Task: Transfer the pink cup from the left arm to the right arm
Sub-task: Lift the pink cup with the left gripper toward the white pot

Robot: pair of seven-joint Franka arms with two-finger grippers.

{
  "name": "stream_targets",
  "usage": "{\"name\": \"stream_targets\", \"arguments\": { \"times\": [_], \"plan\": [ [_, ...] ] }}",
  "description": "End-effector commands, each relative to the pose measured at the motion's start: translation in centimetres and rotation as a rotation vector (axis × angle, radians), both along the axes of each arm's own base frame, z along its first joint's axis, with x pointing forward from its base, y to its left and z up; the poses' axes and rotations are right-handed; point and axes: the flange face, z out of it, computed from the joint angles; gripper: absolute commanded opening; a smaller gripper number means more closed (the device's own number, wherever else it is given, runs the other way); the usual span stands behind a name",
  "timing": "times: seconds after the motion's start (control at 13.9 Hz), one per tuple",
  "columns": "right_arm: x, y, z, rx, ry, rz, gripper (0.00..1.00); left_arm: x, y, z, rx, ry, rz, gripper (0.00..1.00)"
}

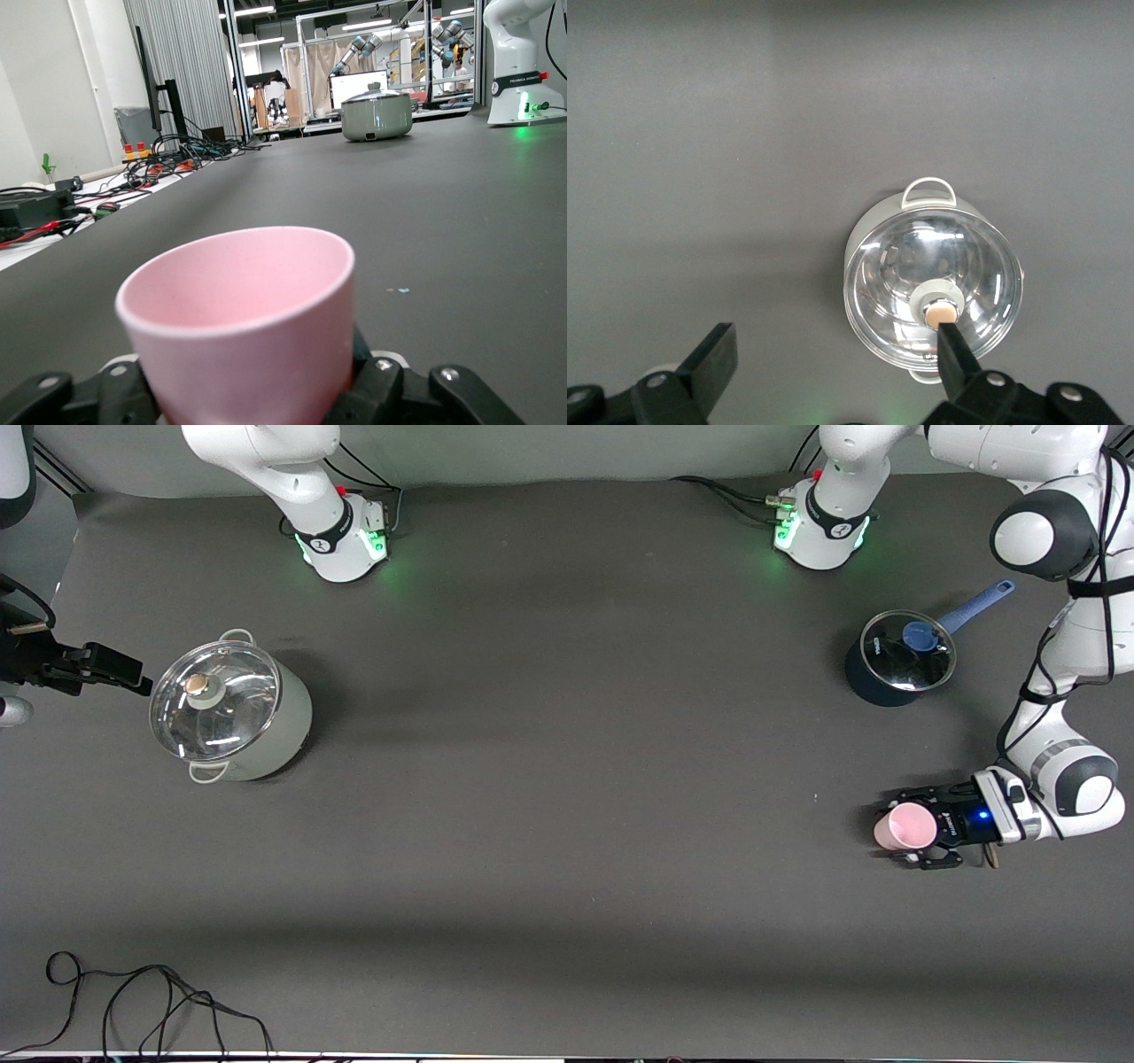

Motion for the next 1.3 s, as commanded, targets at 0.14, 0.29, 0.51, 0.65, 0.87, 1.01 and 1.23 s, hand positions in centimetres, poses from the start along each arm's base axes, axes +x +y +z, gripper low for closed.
{"name": "stream_targets", "arguments": {
  "times": [0.14, 0.29, 0.51, 0.65, 0.87, 1.01, 1.23],
  "plan": [
    [-0.4, 0.2, 0.7, 0.022, -0.006, -0.004, 1.00, 2.0, -4.8, -0.2, -0.031, -0.031, -0.023, 0.00],
    [-0.4, 0.2, 0.7, 0.022, -0.006, -0.004, 1.00, 3.4, -10.4, 0.7, -0.059, -0.050, -0.085, 0.00],
    [-0.4, 0.2, 0.8, 0.021, -0.009, -0.005, 1.00, 6.1, -19.2, 2.9, -0.096, -0.094, -0.068, 0.00],
    [-0.4, 0.2, 1.4, 0.020, -0.020, -0.020, 1.00, 7.8, -25.0, 4.3, -0.095, -0.107, 0.000, 0.00],
    [-1.0, -0.8, 3.2, 0.014, -0.032, -0.167, 1.00, 8.8, -34.9, 7.1, -0.089, -0.098, 0.097, 0.00],
    [-1.7, -0.5, 4.7, 0.006, -0.033, -0.315, 1.00, 8.1, -42.9, 9.6, -0.063, -0.059, 0.187, 0.00],
    [-2.3, 0.3, 6.3, -0.004, -0.028, -0.590, 1.00, 6.5, -52.9, 14.5, 0.036, -0.020, 0.295, 0.00]
  ]
}}
